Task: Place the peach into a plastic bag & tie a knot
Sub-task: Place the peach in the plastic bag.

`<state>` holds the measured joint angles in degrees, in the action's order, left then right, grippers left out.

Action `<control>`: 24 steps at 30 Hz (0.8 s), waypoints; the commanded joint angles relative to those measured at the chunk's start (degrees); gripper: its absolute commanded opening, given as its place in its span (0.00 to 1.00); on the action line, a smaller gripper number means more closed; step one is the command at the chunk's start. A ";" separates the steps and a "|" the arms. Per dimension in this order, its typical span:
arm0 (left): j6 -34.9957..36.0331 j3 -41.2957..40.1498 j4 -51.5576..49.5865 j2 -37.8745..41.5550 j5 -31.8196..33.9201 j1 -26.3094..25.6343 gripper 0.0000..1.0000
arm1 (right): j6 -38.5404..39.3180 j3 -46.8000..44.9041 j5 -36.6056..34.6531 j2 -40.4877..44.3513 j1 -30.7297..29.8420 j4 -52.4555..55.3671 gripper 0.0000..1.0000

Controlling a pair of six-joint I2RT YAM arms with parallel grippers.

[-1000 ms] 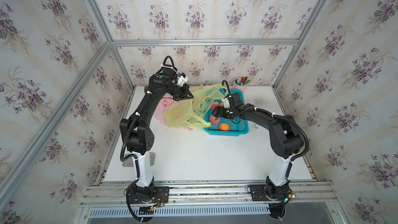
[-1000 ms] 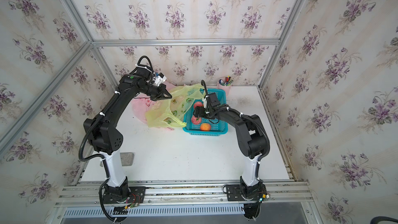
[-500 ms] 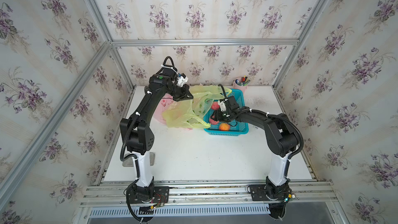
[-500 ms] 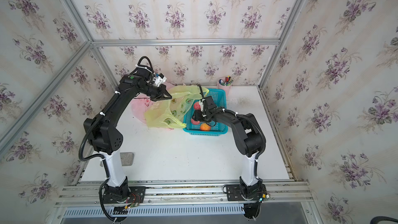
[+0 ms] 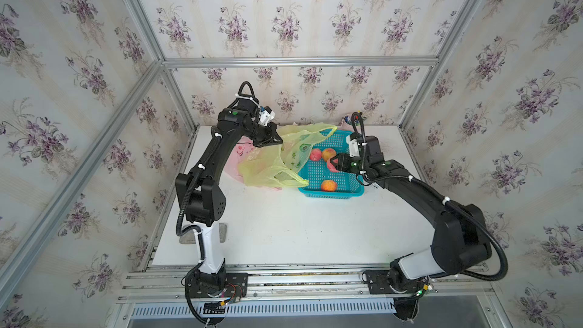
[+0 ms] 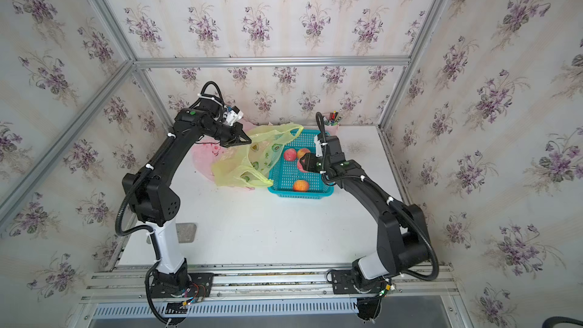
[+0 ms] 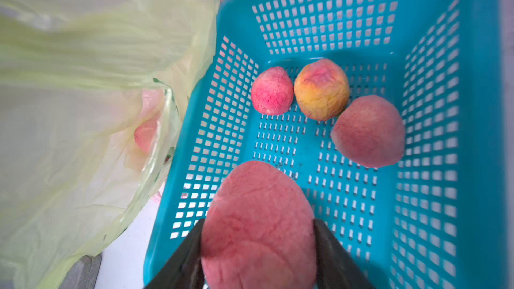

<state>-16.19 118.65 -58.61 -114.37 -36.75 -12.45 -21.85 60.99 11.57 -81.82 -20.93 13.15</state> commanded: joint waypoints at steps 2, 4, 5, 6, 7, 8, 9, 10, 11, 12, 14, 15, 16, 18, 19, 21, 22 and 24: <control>-0.26 0.40 0.95 -0.16 -0.55 0.01 0.00 | 1.37 0.65 -0.04 6.87 -4.47 1.42 0.52; -0.49 0.33 1.01 -0.07 -0.72 0.04 0.00 | 1.75 3.21 -1.60 7.51 -9.12 2.03 0.52; -0.44 0.20 0.99 -0.10 -0.72 0.03 0.00 | 1.85 5.02 -2.68 7.02 -12.83 2.29 0.52; -0.51 0.18 1.04 -0.02 -0.77 0.05 0.00 | 1.94 6.83 -3.41 6.07 -14.71 2.41 0.52; -0.58 -0.01 1.04 -0.05 -0.83 0.03 0.00 | 1.69 8.77 -3.74 4.61 -16.10 2.53 0.52; -0.54 -0.12 0.99 0.05 -0.86 -0.02 0.00 | 1.17 10.73 -3.92 2.86 -16.78 2.58 0.52; -0.63 -0.22 1.00 0.11 -0.95 -0.03 0.00 | 0.78 12.20 -3.97 1.01 -16.88 2.38 0.52; -0.69 -0.42 1.02 0.32 -0.98 -0.02 0.00 | 0.67 14.07 -4.00 -1.27 -16.87 2.02 0.52; -0.73 -0.51 1.07 0.47 -1.10 0.02 0.00 | 0.84 15.98 -4.26 -3.67 -16.87 1.78 0.52; -0.80 -0.61 1.12 0.61 -1.04 -0.01 0.00 | 0.93 17.75 -4.72 -6.00 -16.91 1.63 0.53; -0.77 -0.94 1.19 1.04 -1.01 -0.02 0.00 | 1.35 22.74 -5.26 -11.74 -16.87 2.37 0.54; -0.77 -1.14 1.17 1.20 -0.96 -0.02 0.00 | 1.45 24.65 -4.81 -14.15 -16.87 2.46 0.55; -0.81 -1.26 1.29 1.33 -0.91 0.00 0.00 | 1.68 26.54 -4.04 -16.74 -16.88 1.82 0.56; -0.75 -1.45 1.31 1.43 -0.94 0.00 0.00 | 1.59 30.30 -2.40 -21.25 -16.87 1.57 0.64; -0.87 -1.49 1.39 1.43 -0.95 0.02 0.00 | 1.54 32.50 -1.69 -23.54 -16.88 2.47 0.73; -0.89 -1.58 1.39 1.43 -0.93 0.01 0.00 | 1.43 34.85 -1.18 -25.55 -16.87 3.61 0.85; -0.90 -1.57 1.51 1.45 -0.96 0.04 0.00 | 1.25 34.46 -1.07 -25.06 -16.87 3.12 0.90; -0.93 -1.48 1.70 1.31 -1.04 0.02 0.00 | 1.30 32.16 -0.95 -22.02 -16.87 1.76 0.93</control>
<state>-17.08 117.19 -58.04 -113.27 -37.15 -12.40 -20.62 93.95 9.74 -106.08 -37.71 16.21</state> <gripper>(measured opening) 0.065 0.937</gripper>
